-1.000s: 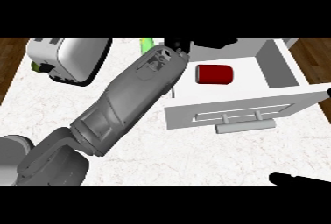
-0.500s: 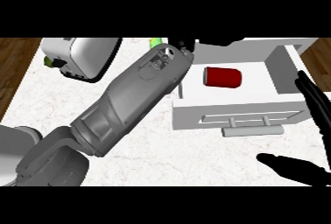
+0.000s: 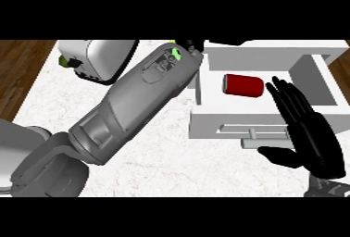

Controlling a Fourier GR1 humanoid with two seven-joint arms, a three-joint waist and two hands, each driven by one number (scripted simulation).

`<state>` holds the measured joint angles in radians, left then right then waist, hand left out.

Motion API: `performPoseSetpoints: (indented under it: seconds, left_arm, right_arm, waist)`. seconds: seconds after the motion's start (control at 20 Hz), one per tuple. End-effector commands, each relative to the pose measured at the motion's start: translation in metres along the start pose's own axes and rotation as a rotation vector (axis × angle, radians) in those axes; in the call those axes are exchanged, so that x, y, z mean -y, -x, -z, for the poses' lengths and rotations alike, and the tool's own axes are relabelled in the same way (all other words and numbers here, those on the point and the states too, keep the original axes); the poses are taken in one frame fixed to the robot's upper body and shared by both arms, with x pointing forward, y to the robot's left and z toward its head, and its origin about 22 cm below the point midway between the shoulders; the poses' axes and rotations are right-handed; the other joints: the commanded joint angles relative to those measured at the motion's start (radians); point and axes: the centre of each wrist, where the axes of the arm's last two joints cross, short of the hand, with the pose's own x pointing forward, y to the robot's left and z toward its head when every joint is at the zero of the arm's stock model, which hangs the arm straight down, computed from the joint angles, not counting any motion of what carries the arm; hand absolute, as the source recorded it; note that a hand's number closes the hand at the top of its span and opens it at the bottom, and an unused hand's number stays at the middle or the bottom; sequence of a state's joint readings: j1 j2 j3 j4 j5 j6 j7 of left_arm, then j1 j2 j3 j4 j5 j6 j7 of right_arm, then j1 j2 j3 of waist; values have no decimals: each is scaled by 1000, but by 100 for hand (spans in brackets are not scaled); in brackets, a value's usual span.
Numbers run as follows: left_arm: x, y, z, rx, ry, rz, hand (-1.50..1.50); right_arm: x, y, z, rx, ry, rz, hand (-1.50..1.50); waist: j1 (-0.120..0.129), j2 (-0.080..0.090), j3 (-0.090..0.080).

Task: Pick up the can, place it into the drawer and close the drawer

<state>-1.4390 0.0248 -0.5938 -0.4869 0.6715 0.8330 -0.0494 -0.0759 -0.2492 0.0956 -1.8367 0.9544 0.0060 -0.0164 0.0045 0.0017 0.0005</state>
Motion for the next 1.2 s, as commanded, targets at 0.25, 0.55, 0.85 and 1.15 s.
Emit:
performPoseSetpoints:
  seconds: [0.25,0.55,0.85,1.15]
  left_arm:
    - [-34,-4,3,-4,-14,11,-150]
    - [-67,-10,5,-13,-8,5,-150]
    - [-88,-15,6,-38,-14,19,-150]
    - [-113,-16,2,-35,13,18,-150]
  right_arm:
    - [-74,17,24,-68,28,-26,-150]
    - [-82,50,41,-120,25,-95,-150]
    - [-112,52,48,-124,29,-163,-150]
    - [-101,63,93,-139,104,-216,-150]
  waist:
    - [32,-7,0]
    - [46,-8,0]
    - [49,-4,1]
    - [72,4,1]
